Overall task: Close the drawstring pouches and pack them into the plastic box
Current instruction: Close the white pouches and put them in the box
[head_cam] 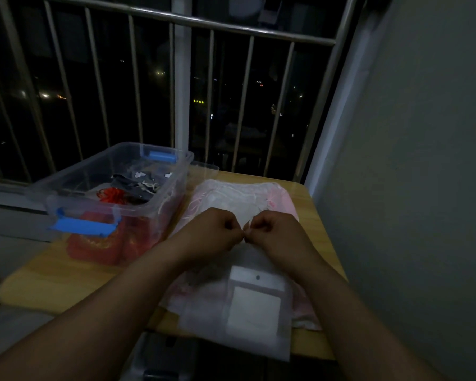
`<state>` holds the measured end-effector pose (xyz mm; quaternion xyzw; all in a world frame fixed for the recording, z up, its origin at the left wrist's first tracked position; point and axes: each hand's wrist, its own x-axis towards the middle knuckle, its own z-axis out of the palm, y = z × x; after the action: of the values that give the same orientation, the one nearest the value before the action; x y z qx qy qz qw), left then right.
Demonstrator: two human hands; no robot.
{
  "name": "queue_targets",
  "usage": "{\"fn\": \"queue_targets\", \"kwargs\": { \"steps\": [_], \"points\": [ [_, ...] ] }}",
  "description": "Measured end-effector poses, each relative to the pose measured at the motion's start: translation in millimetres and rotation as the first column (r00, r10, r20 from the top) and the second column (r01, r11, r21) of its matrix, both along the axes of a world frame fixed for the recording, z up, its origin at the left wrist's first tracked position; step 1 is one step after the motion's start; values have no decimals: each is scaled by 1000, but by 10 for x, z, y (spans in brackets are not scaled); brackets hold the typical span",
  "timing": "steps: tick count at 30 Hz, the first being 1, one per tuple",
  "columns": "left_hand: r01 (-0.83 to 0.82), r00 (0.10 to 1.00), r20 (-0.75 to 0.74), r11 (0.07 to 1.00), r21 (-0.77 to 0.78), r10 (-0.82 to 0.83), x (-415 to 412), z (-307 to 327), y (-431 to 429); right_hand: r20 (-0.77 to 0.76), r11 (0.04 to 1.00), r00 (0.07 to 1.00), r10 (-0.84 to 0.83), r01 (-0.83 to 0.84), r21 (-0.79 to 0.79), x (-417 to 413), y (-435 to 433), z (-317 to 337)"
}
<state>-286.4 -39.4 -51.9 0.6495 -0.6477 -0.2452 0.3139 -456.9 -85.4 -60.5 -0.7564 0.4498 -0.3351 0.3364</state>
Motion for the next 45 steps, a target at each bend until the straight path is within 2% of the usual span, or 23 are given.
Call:
{"fn": "queue_targets", "kwargs": {
  "steps": [3,5,10,13,15,18,21,23,27,31,35,39,45],
  "points": [
    [-18,999,-30,1000,-19,18,-9,17,-2,114,991,993,-28,13,131,-6,24,28],
    [-41,999,-24,999,-29,40,-13,0,-19,117,991,993,-32,16,134,-2,26,28],
    [-32,964,258,992,-125,64,-28,-26,2,-24,1000,999,-27,27,8,22,13,6],
    [-14,902,419,977,-211,103,-59,-12,45,6,999,1000,-28,27,25,18,-5,22],
    [-7,873,472,969,-247,126,-100,-9,58,-13,999,999,-39,40,6,37,4,19],
    [-52,920,373,982,-181,118,-135,10,48,-128,992,989,-76,62,-112,87,24,12],
    [-98,992,71,995,-31,100,-109,78,8,-149,987,986,-78,55,-153,113,37,25],
    [-93,985,-134,992,90,105,-77,131,11,-108,992,992,-68,56,-111,103,30,39],
    [-63,957,-265,975,213,119,-5,145,16,88,992,995,-57,46,118,52,27,86],
    [-48,946,-304,976,211,112,18,134,3,189,958,976,-105,48,284,30,39,83],
    [-22,958,-277,981,195,77,36,145,-13,173,964,980,-102,54,260,25,42,80],
    [8,959,-282,994,110,23,14,130,-15,201,962,975,-95,38,270,-15,38,112],
    [94,978,-191,995,34,-86,80,63,-47,193,962,981,-18,-35,269,-63,20,135]
  ]
}}
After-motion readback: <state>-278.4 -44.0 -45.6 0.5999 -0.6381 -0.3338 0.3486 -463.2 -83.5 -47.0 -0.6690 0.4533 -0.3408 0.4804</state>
